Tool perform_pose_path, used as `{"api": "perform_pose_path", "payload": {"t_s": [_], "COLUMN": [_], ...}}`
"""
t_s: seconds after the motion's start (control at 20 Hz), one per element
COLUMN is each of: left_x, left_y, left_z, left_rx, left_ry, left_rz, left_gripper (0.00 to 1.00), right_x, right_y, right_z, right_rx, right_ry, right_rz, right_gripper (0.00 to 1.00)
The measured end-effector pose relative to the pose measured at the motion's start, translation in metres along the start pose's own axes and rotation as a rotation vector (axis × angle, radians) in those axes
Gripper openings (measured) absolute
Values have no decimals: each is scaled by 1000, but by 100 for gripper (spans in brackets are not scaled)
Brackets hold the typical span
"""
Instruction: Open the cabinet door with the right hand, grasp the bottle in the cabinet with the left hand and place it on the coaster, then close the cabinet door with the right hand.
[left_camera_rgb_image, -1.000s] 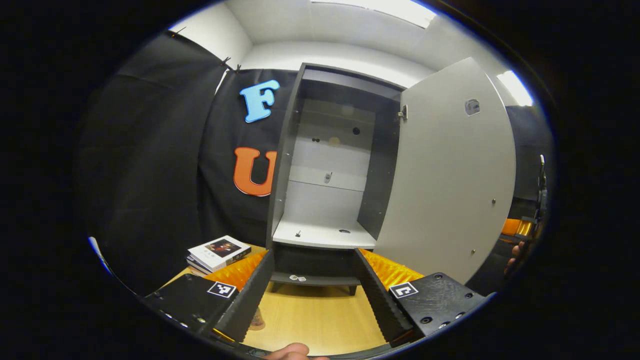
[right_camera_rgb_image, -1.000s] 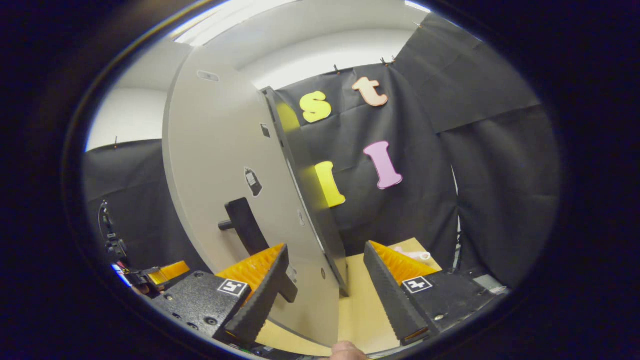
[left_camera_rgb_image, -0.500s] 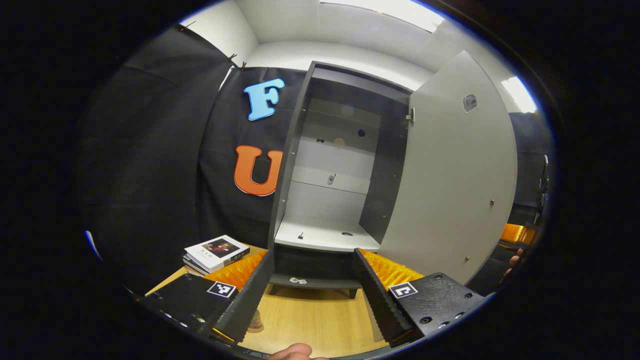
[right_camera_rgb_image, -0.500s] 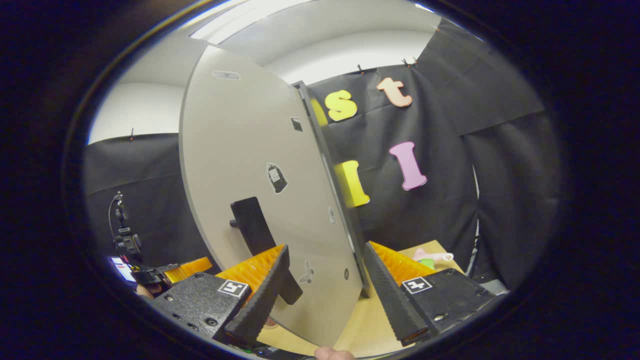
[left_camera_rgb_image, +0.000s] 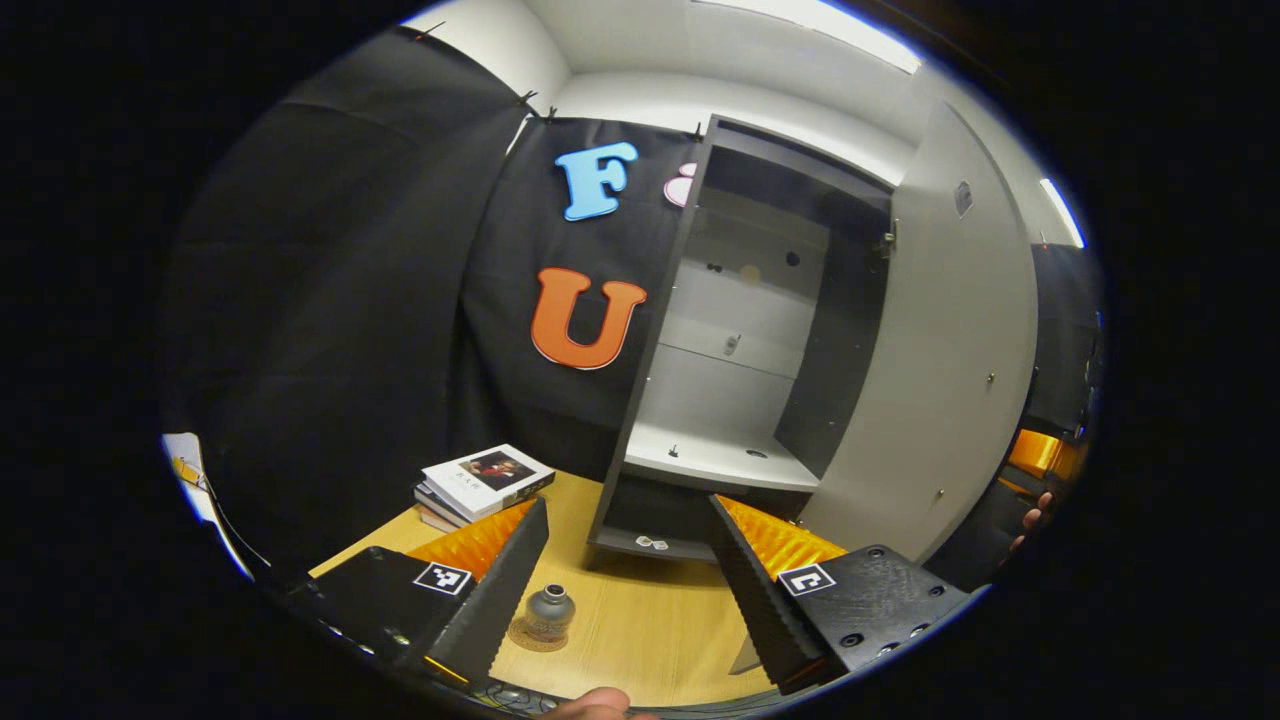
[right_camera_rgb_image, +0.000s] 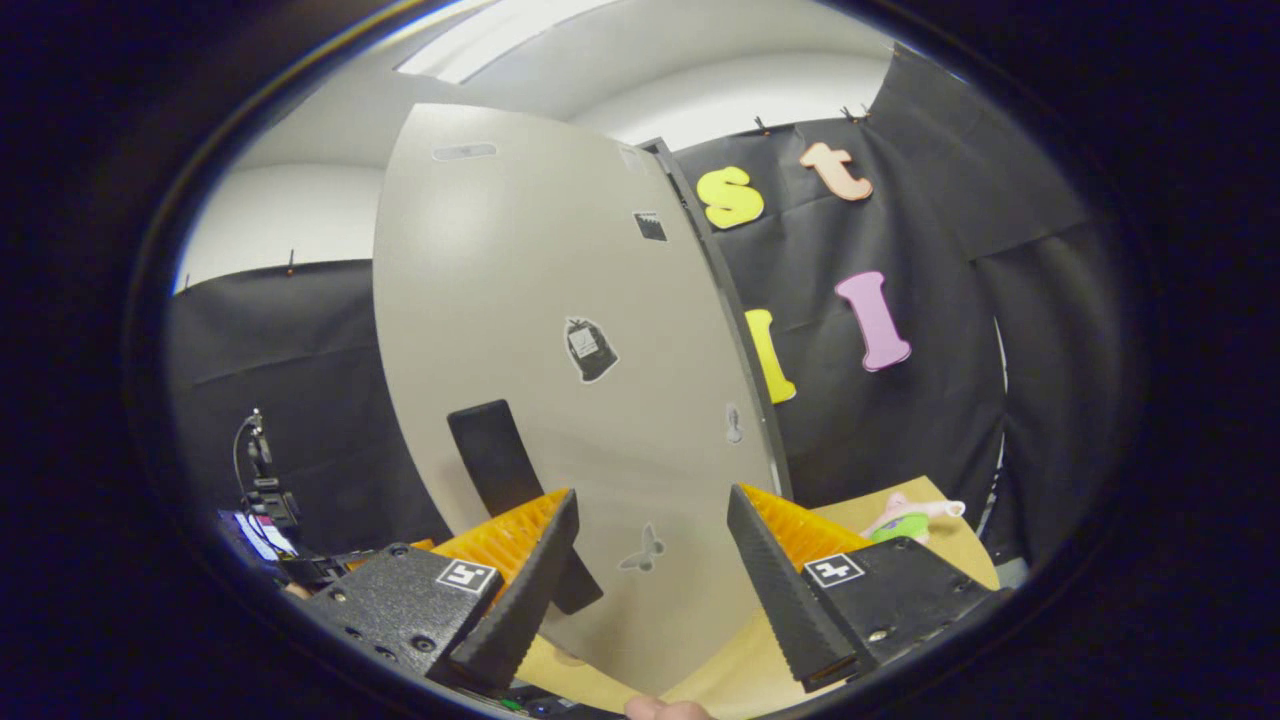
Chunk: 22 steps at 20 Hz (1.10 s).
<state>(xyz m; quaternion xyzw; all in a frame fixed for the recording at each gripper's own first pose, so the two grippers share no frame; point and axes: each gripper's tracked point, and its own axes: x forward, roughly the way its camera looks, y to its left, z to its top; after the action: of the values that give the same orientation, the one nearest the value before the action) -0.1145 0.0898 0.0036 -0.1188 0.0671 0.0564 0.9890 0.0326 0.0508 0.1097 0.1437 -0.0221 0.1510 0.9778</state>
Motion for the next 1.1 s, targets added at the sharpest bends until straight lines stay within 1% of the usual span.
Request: {"api": "perform_pose_path", "payload": {"t_s": [0.1,0.15,0.2,0.6,0.8,0.95,1.05,1.1], "left_x": [2,4,5,18,21,22,23,22], "left_y": [14,12,10,12,23,35,45,50], "left_z": [-8,-9,-6,10,14,19,22,25], "left_rx": [-22,-39,-50,-53,-41,-44,-42,-40], "left_ry": [26,31,29,7,-3,-13,-15,-22], "left_rz": [37,32,28,1,21,40,58,68], "left_gripper": [95,95,95,95,95,95,95,95], "right_x": [7,11,17,61,94,126,151,163], "right_y": [7,11,16,48,72,93,104,108], "right_z": [0,-3,-5,-15,-20,-34,-45,-50], "right_rx": [-4,0,2,9,-45,-60,-81,-92], "right_ry": [5,14,27,58,58,78,100,110], "right_rz": [8,19,33,129,176,227,237,232], "right_gripper": [97,90,97,97,97,97,98,94]}}
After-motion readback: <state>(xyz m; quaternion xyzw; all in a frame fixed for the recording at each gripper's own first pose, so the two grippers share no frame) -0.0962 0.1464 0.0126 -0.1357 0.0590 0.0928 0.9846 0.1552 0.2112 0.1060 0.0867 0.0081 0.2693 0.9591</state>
